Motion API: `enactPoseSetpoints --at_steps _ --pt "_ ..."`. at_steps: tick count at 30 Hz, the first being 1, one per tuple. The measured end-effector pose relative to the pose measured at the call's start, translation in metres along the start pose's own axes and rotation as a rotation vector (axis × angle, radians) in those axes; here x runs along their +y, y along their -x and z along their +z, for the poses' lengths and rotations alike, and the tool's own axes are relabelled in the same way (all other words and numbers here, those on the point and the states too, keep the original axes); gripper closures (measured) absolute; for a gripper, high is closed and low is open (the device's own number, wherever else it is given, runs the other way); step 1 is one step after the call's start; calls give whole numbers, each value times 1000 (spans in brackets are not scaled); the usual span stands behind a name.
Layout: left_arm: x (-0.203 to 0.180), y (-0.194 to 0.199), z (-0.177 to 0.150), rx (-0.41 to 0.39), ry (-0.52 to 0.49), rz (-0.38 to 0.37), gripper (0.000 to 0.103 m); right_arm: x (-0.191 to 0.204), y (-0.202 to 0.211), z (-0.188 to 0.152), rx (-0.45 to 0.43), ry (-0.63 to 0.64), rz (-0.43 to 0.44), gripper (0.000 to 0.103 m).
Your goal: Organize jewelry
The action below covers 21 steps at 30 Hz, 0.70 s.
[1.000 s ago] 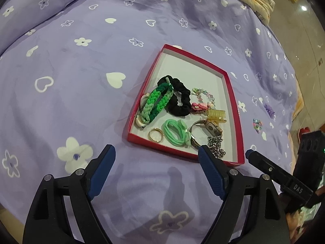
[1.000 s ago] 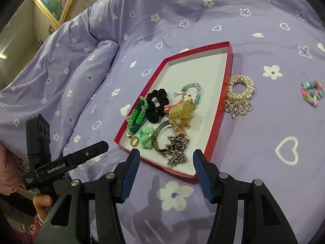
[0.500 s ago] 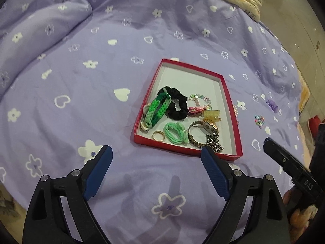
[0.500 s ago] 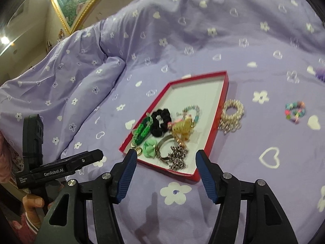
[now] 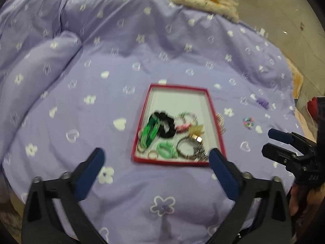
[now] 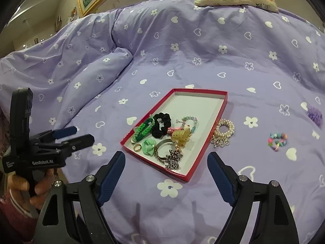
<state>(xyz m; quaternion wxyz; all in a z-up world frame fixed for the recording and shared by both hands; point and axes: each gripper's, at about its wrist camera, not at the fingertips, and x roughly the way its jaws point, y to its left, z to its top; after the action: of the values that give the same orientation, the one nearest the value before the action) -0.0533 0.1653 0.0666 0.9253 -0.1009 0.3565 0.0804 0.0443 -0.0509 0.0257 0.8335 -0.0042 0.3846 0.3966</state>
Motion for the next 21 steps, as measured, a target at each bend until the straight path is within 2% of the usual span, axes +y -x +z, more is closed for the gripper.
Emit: enactPoseSetpoints --at_steps 3,8,12,21 --pt "-1 -3 0 -4 -21 29 0 -1 3 3 20 2 -14 6" --pt "4 -28 -16 21 30 65 0 -3 -7 -16 -49 -29 -78 6" --pt "1 -45 -30 4 38 114 0 -11 -27 -36 -103 -87 -104 6" --pt "-4 -66 -46 11 8 157 0 -15 -60 -58 -93 -83 -144 6"
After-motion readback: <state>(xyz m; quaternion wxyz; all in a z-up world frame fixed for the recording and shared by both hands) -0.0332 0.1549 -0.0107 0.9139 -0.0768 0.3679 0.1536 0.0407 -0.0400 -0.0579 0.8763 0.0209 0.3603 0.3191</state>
